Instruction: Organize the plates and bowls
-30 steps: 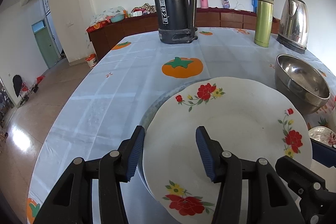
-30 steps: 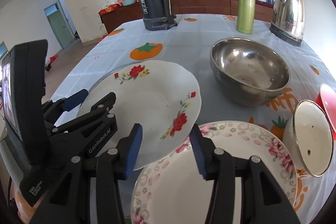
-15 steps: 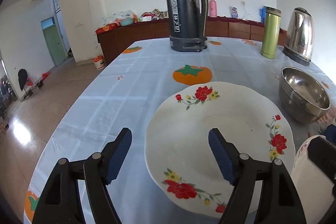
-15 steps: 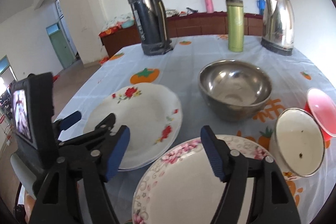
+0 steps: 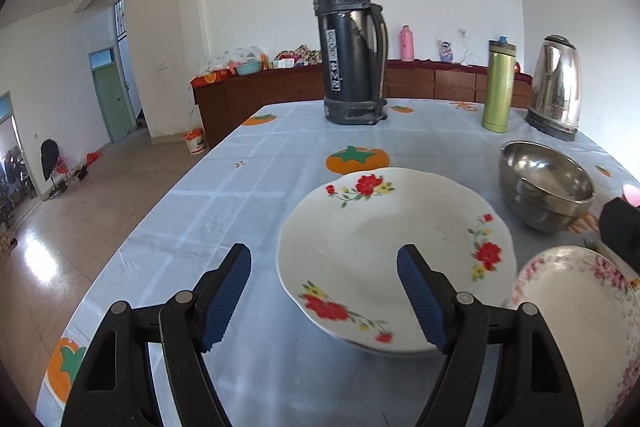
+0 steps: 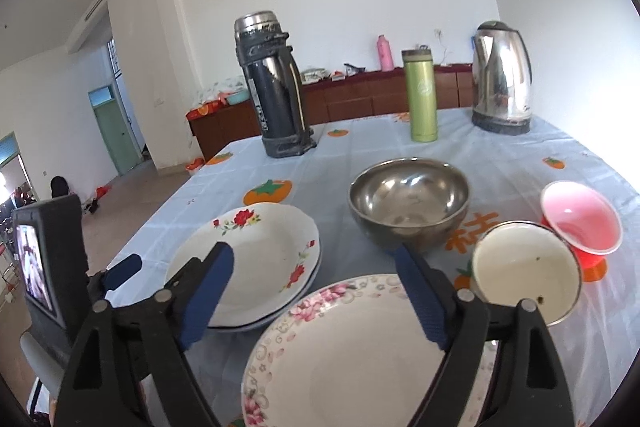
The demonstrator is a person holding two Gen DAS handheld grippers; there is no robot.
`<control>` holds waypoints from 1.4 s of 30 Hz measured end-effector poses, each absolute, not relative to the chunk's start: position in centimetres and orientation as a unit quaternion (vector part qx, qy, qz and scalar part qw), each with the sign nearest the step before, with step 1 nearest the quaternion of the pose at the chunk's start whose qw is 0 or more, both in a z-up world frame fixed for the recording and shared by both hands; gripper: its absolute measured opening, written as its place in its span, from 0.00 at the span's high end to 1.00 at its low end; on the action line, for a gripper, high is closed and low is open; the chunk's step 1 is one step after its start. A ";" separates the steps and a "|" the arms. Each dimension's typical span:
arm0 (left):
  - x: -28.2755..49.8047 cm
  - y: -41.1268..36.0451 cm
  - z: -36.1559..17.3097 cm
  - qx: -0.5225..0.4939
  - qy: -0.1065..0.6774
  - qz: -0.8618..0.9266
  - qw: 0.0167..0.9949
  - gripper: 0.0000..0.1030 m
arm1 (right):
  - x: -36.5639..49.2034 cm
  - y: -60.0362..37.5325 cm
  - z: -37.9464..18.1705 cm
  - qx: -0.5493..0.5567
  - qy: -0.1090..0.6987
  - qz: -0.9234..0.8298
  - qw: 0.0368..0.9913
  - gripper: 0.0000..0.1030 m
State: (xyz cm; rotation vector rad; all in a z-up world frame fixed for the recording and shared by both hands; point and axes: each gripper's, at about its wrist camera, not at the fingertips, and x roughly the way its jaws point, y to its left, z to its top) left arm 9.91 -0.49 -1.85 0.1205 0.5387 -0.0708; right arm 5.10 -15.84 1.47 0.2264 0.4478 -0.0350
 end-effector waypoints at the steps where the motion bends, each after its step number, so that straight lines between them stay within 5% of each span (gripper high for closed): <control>1: 9.6 -0.5 -1.8 0.059 0.264 -0.036 0.962 0.25 | 4.9 -15.9 1.3 0.109 0.221 -0.020 0.969 0.17; 42: 3.6 -2.0 -1.0 0.051 0.220 -0.028 0.974 0.24 | -3.3 -19.8 0.9 0.113 0.172 -0.076 0.976 0.10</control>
